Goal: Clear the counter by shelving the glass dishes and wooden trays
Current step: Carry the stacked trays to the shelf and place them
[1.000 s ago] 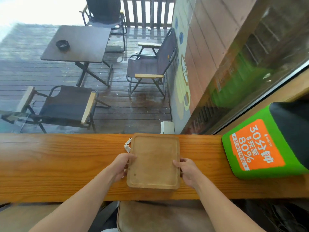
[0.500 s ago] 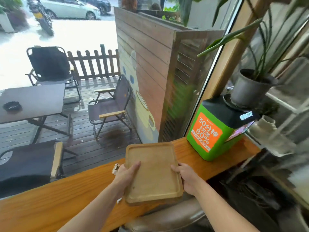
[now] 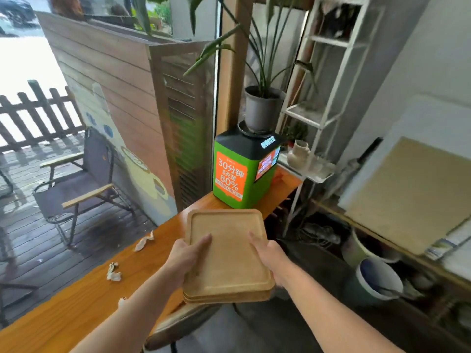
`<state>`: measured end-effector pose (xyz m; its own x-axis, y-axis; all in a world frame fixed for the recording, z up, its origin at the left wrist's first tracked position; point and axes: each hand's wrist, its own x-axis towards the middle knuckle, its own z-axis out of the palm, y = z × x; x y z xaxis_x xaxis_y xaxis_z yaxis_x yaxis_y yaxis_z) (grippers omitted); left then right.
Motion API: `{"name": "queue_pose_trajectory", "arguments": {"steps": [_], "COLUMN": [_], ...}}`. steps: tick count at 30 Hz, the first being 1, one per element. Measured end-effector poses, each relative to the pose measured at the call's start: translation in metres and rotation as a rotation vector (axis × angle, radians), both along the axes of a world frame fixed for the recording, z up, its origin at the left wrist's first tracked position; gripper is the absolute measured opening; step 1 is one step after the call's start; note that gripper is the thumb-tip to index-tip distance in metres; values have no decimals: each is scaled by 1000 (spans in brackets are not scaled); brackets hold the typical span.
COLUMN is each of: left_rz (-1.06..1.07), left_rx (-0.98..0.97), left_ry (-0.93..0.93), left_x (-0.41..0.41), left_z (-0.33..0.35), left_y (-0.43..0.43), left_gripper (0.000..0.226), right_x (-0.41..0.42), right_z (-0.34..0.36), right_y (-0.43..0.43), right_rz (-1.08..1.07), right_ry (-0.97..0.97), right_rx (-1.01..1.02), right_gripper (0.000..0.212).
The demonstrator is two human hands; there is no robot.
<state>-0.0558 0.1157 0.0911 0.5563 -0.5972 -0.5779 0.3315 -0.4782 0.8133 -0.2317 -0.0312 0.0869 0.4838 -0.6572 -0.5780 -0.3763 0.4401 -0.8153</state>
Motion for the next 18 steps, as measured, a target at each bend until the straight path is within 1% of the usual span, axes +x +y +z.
{"name": "queue_pose_trajectory", "arguments": {"steps": [2,6,8,11,15,18], "left_rz": [-63,-130,-155,-251,-321,-355], "left_rx": [-30,-67,-58,-23,1,-6], "left_ry": [0,-12,-7,-6,-19,-37], "left_x": [-22,-80,-116,-177,-252,-296], "left_z": [6,21,28,35,42,47], "left_y": [-24,-88,-126,-181,-238,-270], "left_gripper": [72,68,68,77,70,66], "right_x": [-29,-103,-146,-215,-293,-338], "right_z": [2,14,21,25,24,30], "right_y": [-17,-57,-81,-117,-155,-177], "right_rz": [-74,-190,-247,-346,-427,-480], "right_ry": [-5,38,33,24,43,30], "right_rx": [-13,-24,-8,-14,-42,-20], "right_gripper": [65,70,73,80,89,84]}}
